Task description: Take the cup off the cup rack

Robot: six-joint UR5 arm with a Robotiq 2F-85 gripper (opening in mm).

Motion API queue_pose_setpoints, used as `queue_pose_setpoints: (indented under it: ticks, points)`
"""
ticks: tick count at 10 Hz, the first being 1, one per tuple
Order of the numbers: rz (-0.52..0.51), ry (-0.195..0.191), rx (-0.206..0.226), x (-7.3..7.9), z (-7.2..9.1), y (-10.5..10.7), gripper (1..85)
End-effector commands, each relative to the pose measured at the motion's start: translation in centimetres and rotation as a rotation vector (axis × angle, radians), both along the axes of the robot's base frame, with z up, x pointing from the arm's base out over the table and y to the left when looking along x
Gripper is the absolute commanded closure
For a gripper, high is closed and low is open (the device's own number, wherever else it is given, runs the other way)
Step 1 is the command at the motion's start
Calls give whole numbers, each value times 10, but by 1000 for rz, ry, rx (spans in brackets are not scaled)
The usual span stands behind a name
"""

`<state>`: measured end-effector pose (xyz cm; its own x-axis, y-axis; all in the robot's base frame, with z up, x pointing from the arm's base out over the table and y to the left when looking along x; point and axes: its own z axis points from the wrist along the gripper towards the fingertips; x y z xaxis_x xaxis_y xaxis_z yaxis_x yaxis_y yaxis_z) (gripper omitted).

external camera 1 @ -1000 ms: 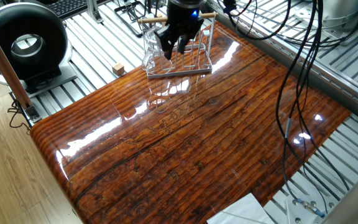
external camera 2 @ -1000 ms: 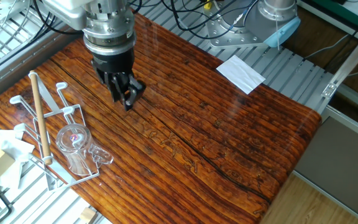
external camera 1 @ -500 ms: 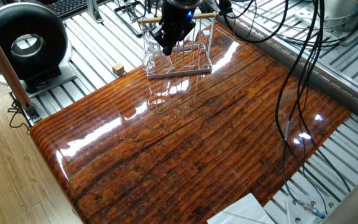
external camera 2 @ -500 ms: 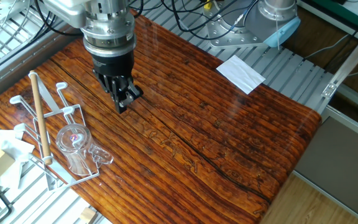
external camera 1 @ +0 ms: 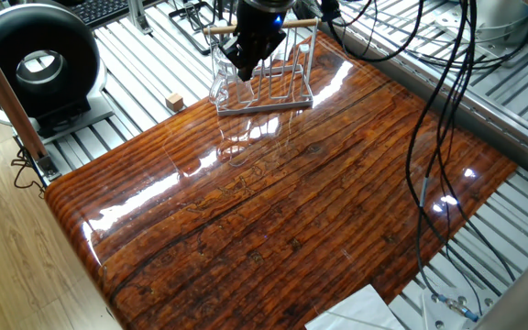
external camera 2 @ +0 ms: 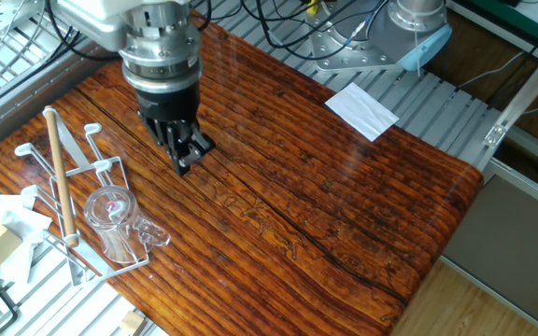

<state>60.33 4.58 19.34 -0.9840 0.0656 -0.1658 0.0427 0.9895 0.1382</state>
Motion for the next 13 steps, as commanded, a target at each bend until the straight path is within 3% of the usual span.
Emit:
queue_pose_setpoints:
  ticks: [1, 2, 3, 4, 8, 10, 11, 12, 13]
  points:
    - [64, 50, -13, 4, 1, 15, 843]
    - [187, 48, -91, 8, -2, 5, 843]
    - [356, 31, -238, 19, -4, -21, 843]
    - [416, 18, -285, 27, -5, -24, 840]
    - [435, -30, -293, 48, -3, -4, 840]
    - [508, -72, -302, 63, -3, 0, 793]
    - [589, -101, -291, 70, -4, 8, 843]
    - [650, -83, -231, 61, -8, 25, 843]
    - [688, 6, -296, 45, -11, 7, 843]
